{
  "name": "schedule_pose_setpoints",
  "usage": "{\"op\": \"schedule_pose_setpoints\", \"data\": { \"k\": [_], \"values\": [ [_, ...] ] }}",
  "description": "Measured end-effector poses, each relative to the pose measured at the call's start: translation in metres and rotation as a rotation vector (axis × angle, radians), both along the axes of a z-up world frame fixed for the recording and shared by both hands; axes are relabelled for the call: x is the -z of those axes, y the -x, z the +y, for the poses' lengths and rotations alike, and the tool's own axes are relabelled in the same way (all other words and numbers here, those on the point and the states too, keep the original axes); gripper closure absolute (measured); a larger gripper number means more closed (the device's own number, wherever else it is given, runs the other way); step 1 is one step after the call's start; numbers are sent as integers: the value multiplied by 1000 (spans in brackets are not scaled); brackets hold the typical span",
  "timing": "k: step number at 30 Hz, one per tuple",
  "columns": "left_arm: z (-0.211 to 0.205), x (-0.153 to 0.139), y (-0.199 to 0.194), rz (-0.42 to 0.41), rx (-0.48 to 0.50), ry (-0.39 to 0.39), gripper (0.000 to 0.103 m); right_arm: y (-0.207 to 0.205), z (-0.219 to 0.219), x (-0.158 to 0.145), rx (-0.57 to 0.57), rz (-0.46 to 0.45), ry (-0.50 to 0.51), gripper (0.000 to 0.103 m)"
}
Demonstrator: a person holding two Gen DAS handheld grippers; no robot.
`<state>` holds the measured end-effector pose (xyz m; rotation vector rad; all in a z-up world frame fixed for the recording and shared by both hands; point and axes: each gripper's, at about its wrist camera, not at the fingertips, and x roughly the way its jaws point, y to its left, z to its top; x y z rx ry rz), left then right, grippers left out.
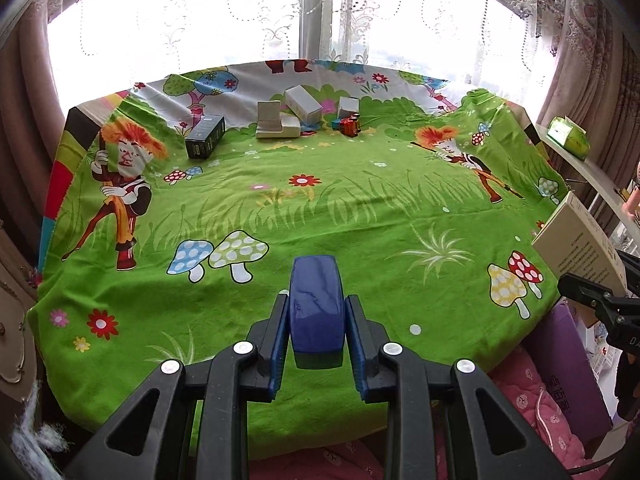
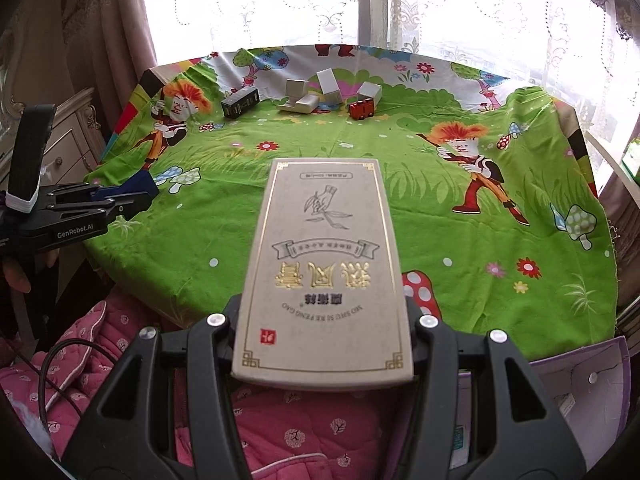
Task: Organize rigid objects
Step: 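Carry the blue item and cream box to the cardboard box and release them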
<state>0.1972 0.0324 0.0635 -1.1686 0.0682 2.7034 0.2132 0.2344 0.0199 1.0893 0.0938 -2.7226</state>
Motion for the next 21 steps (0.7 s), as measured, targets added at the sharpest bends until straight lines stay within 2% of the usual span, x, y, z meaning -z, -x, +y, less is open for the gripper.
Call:
{"op": "schedule_pose_setpoints", "data": {
  "k": [6,11,21],
  "values": [
    [17,-9,-10,10,43,10,75,-26,20,-4,35,15,1,48],
    [49,-20,-20,10,122,8,75,-50,46,-7,86,14,-14,48],
    [178,-35,-44,-33,465,12,75,-114,143,-14,325,7,-48,48]
  ]
}}
